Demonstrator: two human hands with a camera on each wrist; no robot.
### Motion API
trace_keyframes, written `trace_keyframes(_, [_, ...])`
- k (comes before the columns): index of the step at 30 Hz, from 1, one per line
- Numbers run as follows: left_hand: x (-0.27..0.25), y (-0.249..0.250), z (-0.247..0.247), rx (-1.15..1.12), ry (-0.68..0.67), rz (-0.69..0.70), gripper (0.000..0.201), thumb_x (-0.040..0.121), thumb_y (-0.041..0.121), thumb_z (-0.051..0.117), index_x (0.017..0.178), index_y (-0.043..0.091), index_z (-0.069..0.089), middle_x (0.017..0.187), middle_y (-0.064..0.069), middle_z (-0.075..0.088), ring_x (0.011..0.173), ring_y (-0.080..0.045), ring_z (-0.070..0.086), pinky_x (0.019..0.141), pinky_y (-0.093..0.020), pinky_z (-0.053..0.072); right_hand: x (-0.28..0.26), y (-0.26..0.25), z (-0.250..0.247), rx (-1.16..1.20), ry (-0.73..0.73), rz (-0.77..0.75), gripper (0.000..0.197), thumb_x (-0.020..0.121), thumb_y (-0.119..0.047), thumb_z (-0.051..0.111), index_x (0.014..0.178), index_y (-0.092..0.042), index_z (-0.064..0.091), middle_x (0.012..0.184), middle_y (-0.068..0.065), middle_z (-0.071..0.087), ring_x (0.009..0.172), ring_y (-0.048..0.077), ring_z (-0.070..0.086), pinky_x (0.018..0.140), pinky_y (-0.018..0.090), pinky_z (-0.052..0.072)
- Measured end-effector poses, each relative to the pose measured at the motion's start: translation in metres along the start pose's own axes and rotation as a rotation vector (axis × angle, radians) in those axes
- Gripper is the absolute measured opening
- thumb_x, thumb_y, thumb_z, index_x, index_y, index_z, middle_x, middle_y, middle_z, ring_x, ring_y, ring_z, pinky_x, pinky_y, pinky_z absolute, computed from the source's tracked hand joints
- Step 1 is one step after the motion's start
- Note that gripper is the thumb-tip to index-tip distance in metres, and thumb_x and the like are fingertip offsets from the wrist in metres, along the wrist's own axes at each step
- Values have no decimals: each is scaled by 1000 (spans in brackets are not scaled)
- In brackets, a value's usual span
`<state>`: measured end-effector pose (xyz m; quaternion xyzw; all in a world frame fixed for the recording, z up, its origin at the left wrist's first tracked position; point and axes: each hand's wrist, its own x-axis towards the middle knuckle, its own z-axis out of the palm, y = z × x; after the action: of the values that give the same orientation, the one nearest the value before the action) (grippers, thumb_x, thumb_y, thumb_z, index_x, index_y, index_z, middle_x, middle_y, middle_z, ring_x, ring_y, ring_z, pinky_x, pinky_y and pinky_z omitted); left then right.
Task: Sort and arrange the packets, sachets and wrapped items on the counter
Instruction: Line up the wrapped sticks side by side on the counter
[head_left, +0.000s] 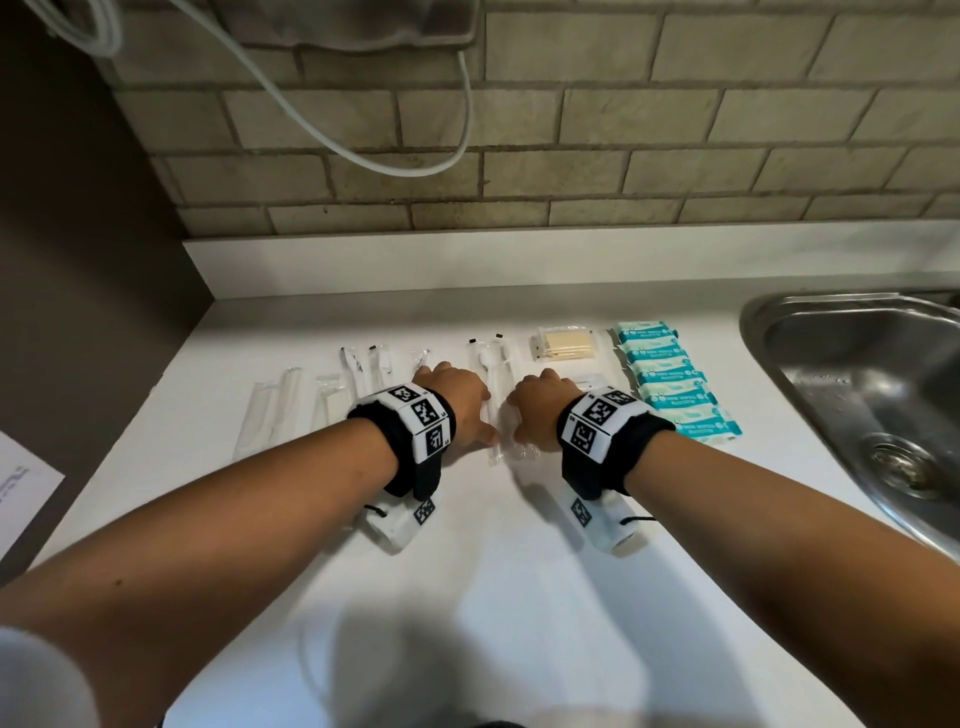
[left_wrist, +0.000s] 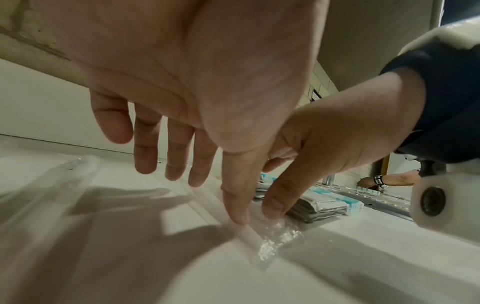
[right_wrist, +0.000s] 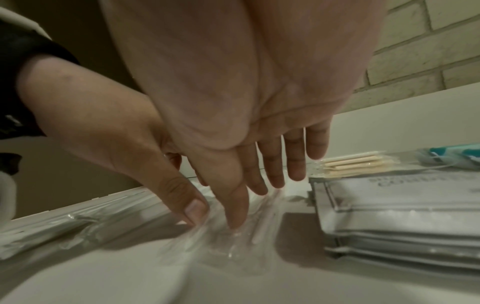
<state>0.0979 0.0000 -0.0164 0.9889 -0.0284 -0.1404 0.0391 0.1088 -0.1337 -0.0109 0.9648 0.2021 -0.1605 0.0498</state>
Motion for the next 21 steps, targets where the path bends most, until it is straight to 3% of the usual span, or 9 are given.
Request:
trace_keyframes(13, [-3,-2,2,5,-13,-7,72,73,61,68,136,31,51,132,-3,56,130,-24,39,106,-39,30,-3,-5,1,34,-16,37,43,90,-16,60,131,-10,53,128,8,53,127,27,41,98,36,42])
trace_keyframes(21, [-11,-5,-8,-28,67,60,69,76,59,67,136,29,51,136,3,55,132,-22,39,108,-39,26,-10,-8,-9,113,29,19,44,91,-10,50,136,-13,51,135,9,48,129,28,39,104,39,41])
